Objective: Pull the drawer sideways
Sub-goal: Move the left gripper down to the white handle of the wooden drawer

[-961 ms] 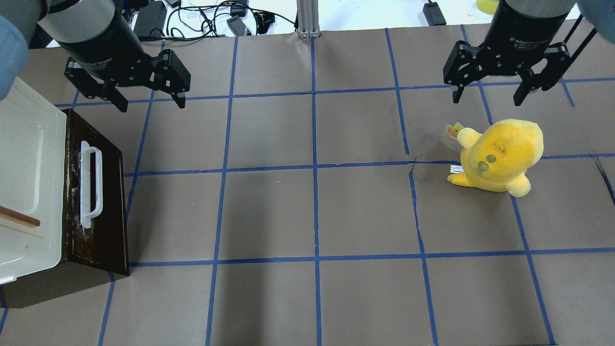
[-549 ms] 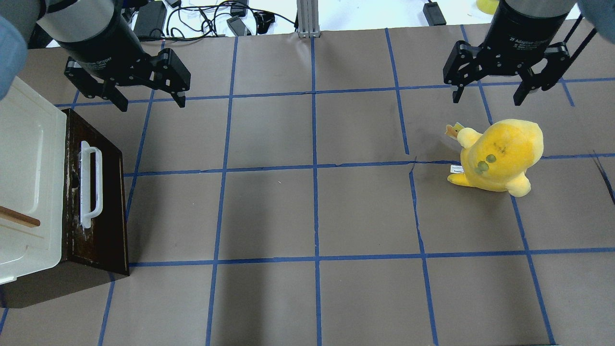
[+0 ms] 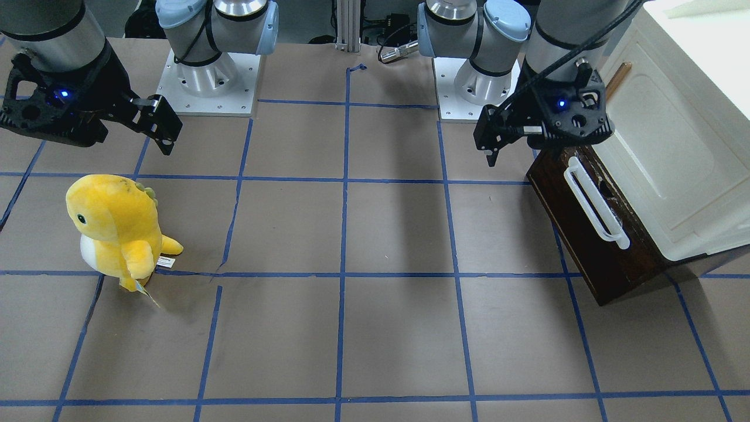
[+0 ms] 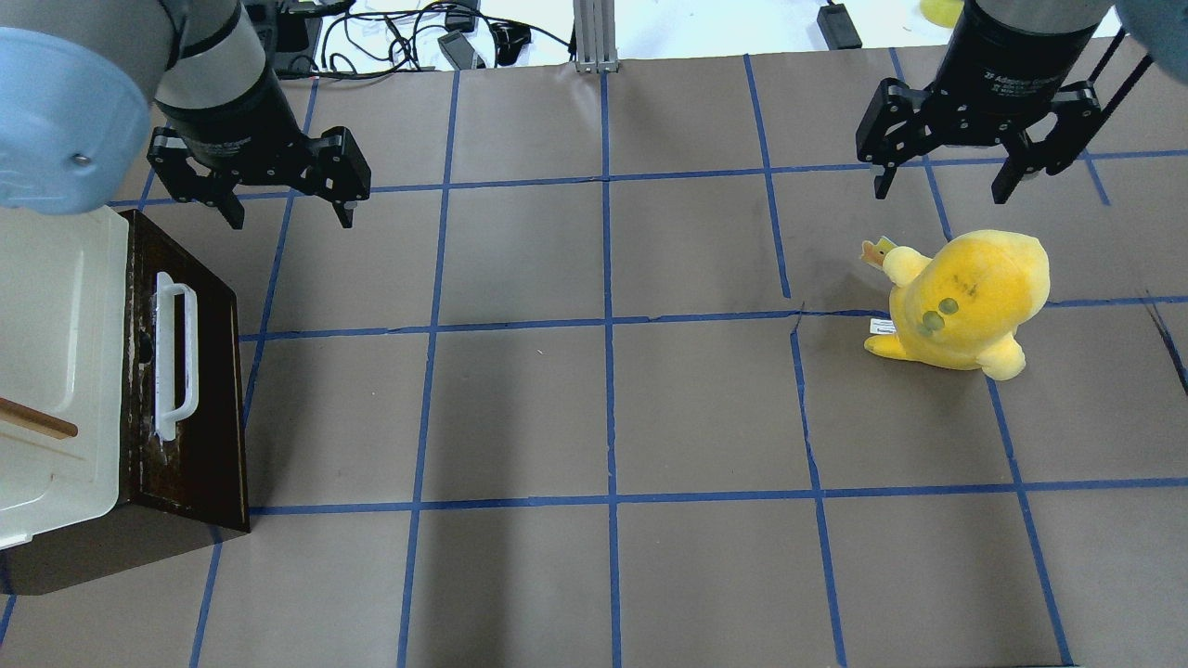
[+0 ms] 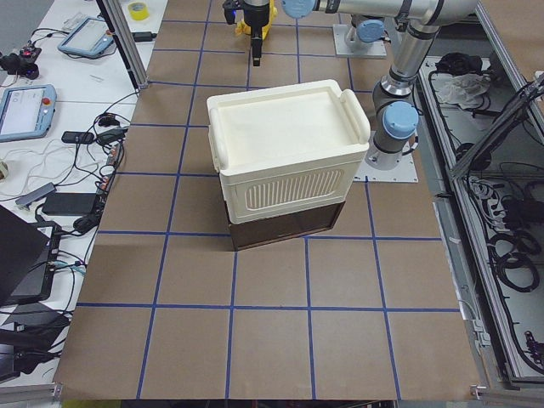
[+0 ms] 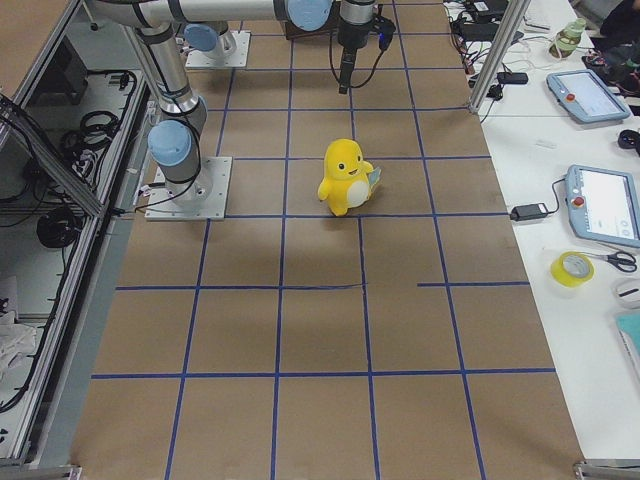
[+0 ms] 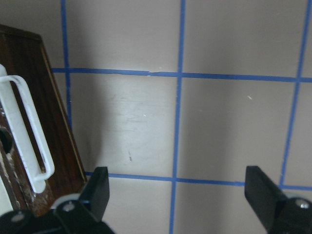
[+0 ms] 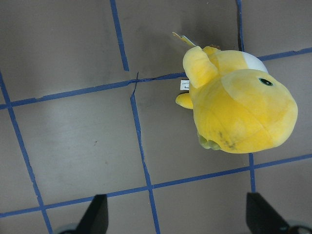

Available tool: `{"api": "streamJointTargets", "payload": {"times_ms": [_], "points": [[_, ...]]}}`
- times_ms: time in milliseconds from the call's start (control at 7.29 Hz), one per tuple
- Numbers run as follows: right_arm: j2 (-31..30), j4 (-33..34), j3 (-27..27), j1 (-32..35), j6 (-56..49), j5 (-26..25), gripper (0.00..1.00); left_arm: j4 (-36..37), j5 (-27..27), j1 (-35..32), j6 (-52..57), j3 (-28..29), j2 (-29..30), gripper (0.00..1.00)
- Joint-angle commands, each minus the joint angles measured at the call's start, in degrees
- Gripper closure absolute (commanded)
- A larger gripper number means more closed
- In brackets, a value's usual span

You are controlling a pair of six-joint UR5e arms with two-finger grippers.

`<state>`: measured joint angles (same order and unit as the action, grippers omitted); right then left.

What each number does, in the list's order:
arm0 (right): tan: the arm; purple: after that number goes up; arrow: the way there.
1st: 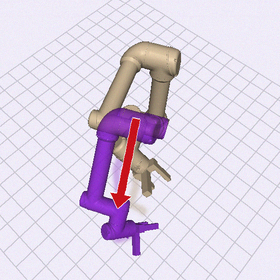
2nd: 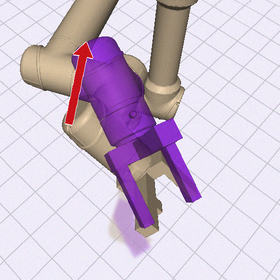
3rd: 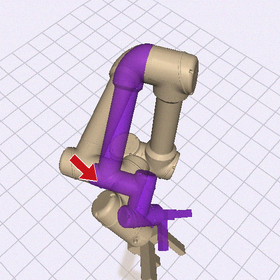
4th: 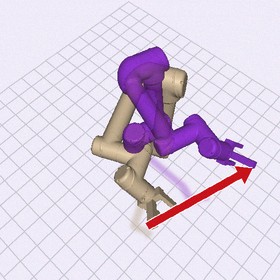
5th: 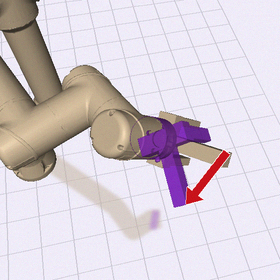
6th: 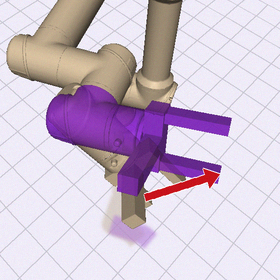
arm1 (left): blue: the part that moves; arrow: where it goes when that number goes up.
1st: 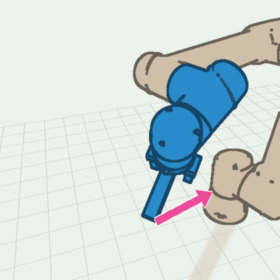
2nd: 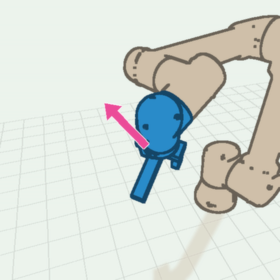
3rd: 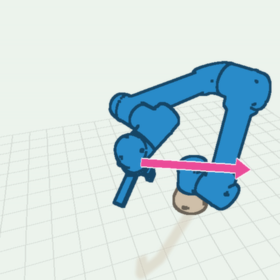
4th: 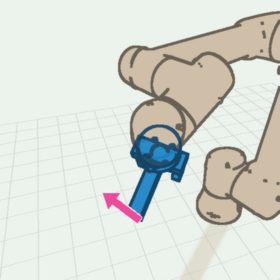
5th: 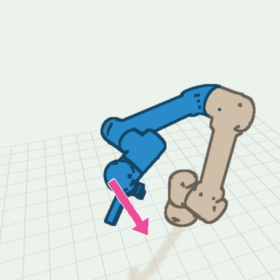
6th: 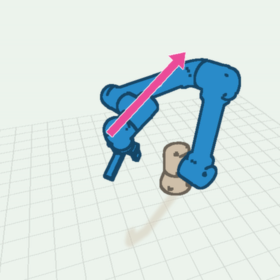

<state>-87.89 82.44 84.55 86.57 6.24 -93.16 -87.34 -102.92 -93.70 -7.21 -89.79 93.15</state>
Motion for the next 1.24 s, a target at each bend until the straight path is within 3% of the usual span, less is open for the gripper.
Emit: {"api": "streamJointTargets", "payload": {"times_ms": [0, 275, 549, 824, 1098], "points": [[0.00, 0.00, 0.00, 0.00, 0.00, 0.00, 0.00, 1.99, -15.30, -6.64, -10.57, -4.41, 5.17, 0.00], [0.00, 0.00, 0.00, 0.00, 0.00, 0.00, 0.00, 2.08, -22.73, -7.11, -18.59, -9.68, 8.70, 0.00], [0.00, 0.00, 0.00, 0.00, 0.00, 0.00, 0.00, 1.47, -34.14, -7.11, -21.70, -14.34, 11.25, 0.00], [0.00, 0.00, 0.00, 0.00, 0.00, 0.00, 0.00, 1.29, -40.05, -6.67, -22.84, -16.11, 13.89, 0.00], [0.00, 0.00, 0.00, -0.09, 0.00, 0.00, 0.00, 1.03, -54.43, -5.88, -28.20, -20.84, 16.62, 0.00]]}}
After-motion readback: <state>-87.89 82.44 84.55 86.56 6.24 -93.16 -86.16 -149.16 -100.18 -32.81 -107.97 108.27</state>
